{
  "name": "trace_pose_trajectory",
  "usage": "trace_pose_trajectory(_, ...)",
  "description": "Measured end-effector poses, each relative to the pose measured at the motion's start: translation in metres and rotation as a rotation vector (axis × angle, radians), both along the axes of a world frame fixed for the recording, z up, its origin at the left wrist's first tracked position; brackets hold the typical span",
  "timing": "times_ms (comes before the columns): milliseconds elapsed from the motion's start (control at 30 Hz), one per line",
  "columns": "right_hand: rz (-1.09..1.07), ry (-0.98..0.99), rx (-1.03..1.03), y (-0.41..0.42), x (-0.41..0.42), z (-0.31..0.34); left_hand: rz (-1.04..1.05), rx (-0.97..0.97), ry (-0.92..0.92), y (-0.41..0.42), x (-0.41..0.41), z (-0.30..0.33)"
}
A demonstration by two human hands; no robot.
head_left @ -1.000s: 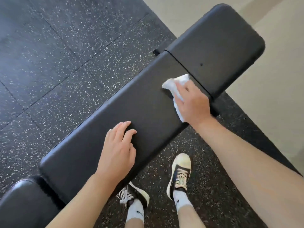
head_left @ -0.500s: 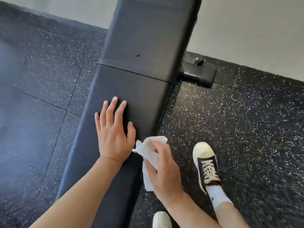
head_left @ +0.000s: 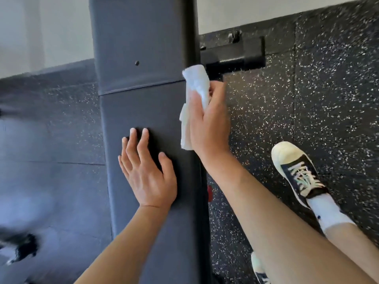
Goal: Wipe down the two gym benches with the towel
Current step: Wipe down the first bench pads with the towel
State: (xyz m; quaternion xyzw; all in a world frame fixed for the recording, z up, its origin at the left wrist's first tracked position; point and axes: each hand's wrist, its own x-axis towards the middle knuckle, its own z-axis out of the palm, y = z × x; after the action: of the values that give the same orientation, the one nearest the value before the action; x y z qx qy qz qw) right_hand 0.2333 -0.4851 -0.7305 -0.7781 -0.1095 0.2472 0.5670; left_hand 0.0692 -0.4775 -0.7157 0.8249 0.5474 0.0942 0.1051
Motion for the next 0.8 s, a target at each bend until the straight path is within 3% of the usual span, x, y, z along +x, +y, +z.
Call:
trace_pose_trajectory(167,0.098,0.027,0.103,-0.096,-0.084,0.005,0.008,-0.011,0.007,0.001,0.0,0.0)
trace_pose_trajectory(267,0.146,0.048,-0.017,-0.12,-0.11,0.008,0.023,-0.03,0.023,0.002,0.001,0.001)
trace_pose_trajectory(400,0.162,0.01,-0.004,-0.081,-0.067,0.008,0.022,-0.05,0.051,0.001,0.002,0.001)
trace_pose_trajectory(567,0.007,-0.012,-0.103,0.016,0.01,-0.003,0.022,-0.071,0.086,0.003,-0.002,-0.001)
trace_pose_trajectory(800,0.14,0.071,-0.118,-0.058,-0.052,0.009,0.026,-0.099,0.113,0.005,0.0,0.001)
